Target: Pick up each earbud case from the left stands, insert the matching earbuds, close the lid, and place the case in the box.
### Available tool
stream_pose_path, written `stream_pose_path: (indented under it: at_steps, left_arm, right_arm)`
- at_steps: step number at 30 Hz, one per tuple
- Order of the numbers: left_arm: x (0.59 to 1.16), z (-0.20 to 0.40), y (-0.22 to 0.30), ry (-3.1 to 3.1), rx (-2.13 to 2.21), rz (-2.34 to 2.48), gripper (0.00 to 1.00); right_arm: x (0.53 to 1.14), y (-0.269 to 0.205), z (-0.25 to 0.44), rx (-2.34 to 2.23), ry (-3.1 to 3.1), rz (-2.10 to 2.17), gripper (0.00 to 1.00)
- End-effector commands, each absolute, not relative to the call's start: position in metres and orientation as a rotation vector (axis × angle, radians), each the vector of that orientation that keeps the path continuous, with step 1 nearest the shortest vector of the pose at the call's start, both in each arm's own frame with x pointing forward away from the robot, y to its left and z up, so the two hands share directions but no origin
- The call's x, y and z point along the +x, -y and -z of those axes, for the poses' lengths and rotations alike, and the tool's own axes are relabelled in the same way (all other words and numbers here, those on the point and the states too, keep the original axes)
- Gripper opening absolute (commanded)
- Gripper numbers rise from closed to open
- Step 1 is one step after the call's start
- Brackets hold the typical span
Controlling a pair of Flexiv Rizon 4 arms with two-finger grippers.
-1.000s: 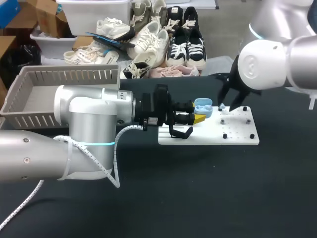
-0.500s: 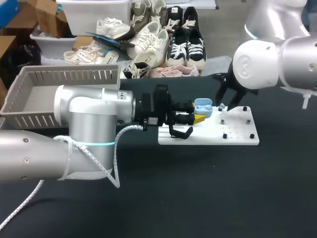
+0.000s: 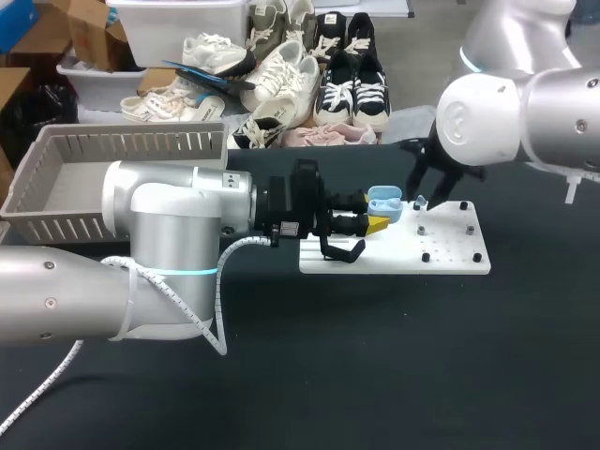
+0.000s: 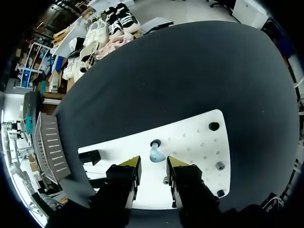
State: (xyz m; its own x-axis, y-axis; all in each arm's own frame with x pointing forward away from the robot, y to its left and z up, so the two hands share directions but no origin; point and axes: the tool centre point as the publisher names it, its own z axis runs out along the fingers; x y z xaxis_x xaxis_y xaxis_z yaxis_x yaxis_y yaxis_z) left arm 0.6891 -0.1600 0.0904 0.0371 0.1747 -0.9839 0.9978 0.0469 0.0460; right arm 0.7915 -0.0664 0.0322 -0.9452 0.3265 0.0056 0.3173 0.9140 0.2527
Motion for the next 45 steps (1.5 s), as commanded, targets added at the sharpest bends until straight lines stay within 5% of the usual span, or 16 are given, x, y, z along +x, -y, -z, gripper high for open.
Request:
stream_pose_path:
  at_steps: [1, 26, 31, 35, 45]
  left_arm:
    - [0.688, -0.09, 0.16, -1.327, 1.313, 1.049, 0.0]
    - [0.688, -0.09, 0.16, -1.327, 1.313, 1.049, 0.0]
    - [0.688, -0.09, 0.16, -1.327, 1.313, 1.049, 0.0]
    - [0.688, -0.09, 0.16, -1.327, 1.313, 1.049, 0.0]
    - [0.688, -0.09, 0.16, -1.327, 1.313, 1.049, 0.0]
  right_arm:
    - [0.794, 0.067, -0.03, 0.517, -3.043, -0.396, 0.33]
    - [0.797, 0.068, -0.023, 0.539, -3.056, -0.392, 0.25]
    - [0.798, 0.067, -0.022, 0.544, -3.057, -0.394, 0.18]
    - [0.799, 0.066, -0.021, 0.547, -3.062, -0.393, 0.0]
    - [0.793, 0.069, -0.032, 0.555, -3.043, -0.385, 0.0]
